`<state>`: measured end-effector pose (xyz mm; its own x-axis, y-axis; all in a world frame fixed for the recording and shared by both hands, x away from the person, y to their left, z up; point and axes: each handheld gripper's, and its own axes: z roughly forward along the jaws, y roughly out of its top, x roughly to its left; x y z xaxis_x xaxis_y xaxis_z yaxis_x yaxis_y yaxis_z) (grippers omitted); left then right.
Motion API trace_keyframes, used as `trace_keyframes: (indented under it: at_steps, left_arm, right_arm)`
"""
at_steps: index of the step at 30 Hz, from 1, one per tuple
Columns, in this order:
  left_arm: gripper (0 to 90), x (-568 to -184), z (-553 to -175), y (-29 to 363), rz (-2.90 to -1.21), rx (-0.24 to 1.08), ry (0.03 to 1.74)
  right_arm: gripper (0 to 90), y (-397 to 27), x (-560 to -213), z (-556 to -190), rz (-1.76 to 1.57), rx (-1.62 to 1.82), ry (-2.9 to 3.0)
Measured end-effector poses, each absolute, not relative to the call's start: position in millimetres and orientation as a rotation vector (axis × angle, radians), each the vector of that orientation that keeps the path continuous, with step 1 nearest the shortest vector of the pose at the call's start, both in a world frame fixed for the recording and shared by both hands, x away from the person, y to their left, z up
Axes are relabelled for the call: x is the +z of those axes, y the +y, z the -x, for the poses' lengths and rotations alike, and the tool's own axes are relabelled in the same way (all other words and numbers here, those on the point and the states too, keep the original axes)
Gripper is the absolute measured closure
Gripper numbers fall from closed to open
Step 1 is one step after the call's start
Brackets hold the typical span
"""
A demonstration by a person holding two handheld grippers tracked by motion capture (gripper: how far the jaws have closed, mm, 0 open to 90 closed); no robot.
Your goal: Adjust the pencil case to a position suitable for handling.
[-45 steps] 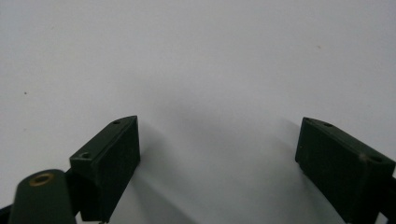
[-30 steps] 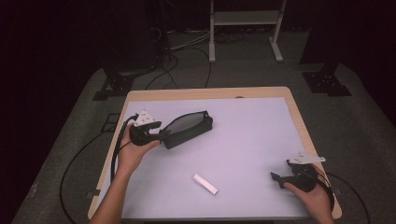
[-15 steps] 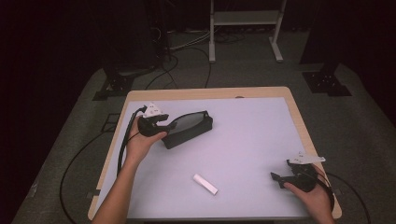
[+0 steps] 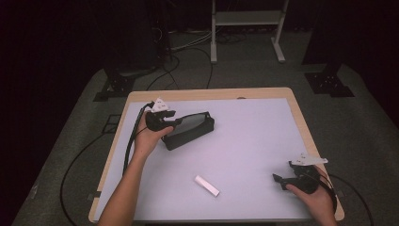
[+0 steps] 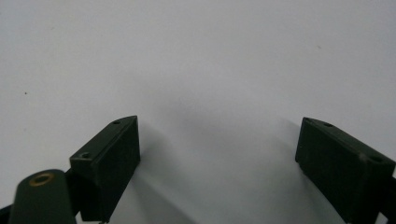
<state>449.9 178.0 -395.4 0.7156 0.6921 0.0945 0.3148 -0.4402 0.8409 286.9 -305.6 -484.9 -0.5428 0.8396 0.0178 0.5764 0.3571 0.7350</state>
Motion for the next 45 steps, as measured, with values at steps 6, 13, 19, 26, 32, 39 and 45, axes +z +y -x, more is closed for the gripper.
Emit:
trace_keyframes:
  at_steps: [6,13,19,26,32,39,45]
  left_arm:
    - [55.0,-400.3,-461.5,175.2,-2.056,0.52,0.768]
    - [59.8,-411.3,-471.6,170.0,-2.065,0.493,0.771]
    - [63.2,-421.4,-478.2,168.6,-2.079,0.474,0.779]
    - [68.3,-426.1,-483.2,164.2,-2.122,0.456,0.78]
    - [82.4,-427.3,-485.1,159.2,-2.17,0.434,0.779]
    - [88.0,-426.4,-486.3,161.6,-2.155,0.409,0.77]
    - [88.3,-420.0,-483.3,163.0,-2.149,0.389,0.725]
  right_arm:
    - [12.9,-305.6,-484.9,-286.9,-1.243,1.005,2.263]
    - [12.9,-305.6,-484.9,-287.0,-1.244,1.005,2.263]
    - [12.9,-305.6,-484.9,-287.0,-1.244,1.005,2.263]
    - [12.9,-305.6,-484.9,-287.0,-1.244,1.006,2.263]
    - [12.9,-305.7,-485.0,-287.0,-1.244,1.006,2.263]
    - [12.9,-305.7,-485.0,-287.0,-1.243,1.006,2.263]
    - [12.9,-305.7,-484.9,-287.0,-1.244,1.006,2.263]
